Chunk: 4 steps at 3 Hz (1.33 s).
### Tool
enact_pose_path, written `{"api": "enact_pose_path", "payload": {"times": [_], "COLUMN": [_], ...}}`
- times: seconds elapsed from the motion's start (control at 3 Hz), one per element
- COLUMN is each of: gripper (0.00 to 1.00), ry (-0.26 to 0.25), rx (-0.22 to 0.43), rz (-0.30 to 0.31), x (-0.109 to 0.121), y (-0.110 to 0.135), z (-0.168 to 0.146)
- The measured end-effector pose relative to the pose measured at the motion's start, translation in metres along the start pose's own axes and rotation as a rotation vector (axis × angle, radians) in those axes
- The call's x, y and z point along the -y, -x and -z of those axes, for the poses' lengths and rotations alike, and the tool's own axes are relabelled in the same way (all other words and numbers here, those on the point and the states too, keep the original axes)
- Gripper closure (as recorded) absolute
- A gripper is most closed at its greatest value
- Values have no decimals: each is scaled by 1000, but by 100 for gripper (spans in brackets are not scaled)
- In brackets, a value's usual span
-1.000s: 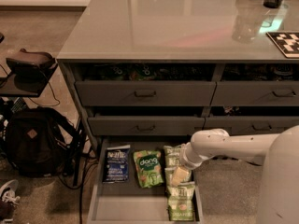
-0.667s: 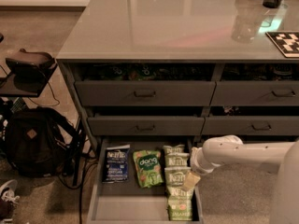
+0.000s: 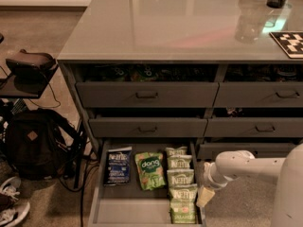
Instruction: Pick green jalapeno chip bag from bottom drawer and place on counter
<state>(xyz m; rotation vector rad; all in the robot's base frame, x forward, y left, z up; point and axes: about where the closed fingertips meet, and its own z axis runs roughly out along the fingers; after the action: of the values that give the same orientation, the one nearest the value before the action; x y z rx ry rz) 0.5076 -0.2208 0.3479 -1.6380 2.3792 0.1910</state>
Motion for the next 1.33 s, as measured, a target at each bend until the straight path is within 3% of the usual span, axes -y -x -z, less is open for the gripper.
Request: {"api": "enact_pose_path", "payload": {"times": [0.33,0.67,1.0,1.33], "gripper": [0,0,0,0], "ry": [71,75,76,78], "rx": [54,57,57,135], "rz": [14,81,81,49], "x": [-10,-7,-8,-7], "y": [-17,-21,-21,-30], "z": [-20,-19,-20,-41]}}
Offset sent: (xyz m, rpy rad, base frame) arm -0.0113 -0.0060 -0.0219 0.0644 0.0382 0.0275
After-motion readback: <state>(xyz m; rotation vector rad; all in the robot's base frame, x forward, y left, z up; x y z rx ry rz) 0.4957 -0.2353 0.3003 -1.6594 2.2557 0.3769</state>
